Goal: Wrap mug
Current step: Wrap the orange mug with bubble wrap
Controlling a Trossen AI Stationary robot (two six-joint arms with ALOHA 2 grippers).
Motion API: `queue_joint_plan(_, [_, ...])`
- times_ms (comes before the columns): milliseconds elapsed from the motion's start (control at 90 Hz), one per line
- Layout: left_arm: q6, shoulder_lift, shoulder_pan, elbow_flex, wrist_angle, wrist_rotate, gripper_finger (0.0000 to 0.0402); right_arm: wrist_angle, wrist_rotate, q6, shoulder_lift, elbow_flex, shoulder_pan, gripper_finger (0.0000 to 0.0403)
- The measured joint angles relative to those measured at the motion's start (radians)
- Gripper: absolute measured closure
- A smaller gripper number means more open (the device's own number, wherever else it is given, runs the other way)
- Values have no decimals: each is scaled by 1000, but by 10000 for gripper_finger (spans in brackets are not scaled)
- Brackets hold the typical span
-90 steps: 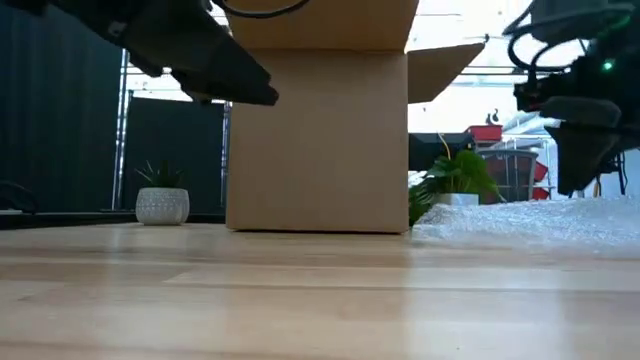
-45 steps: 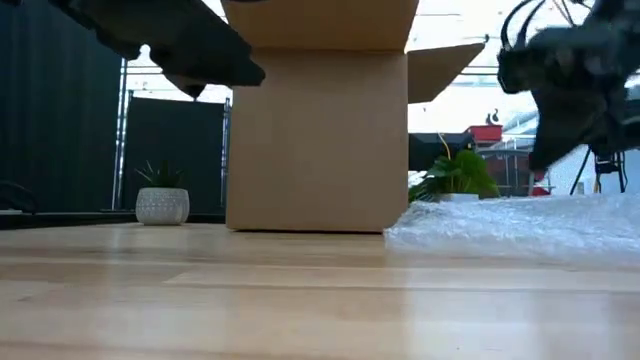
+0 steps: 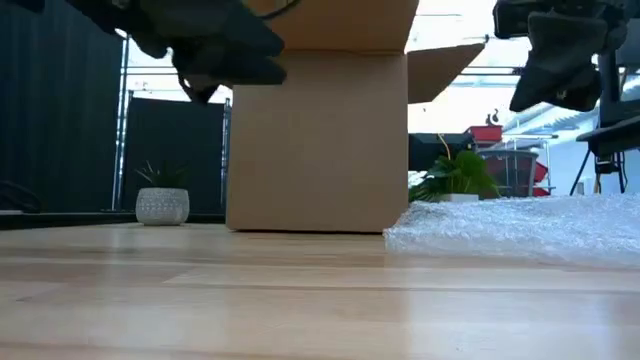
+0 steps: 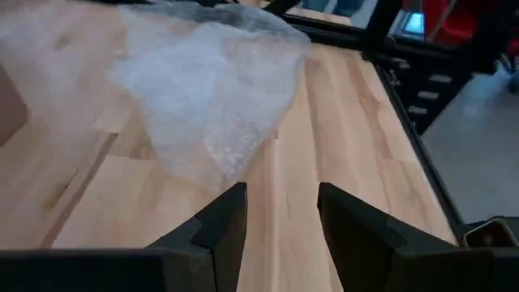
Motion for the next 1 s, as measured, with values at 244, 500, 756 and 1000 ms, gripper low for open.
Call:
queue_joint_plan(244, [-18, 87, 15, 0, 65, 66, 259, -354, 1, 210, 0, -6, -15, 292])
queue_joint_plan(500, [-14, 114, 15, 0, 67, 66, 259, -513, 172, 548, -1, -101, -73, 197])
queue_joint_plan(756, [-13, 114, 14, 0, 58, 66, 259, -287, 152, 475, -3, -269, -269, 189])
queue_joint_plan(1000, [-10, 114, 13, 0, 59, 66, 259, -3, 79, 326, -5, -411, -349, 280])
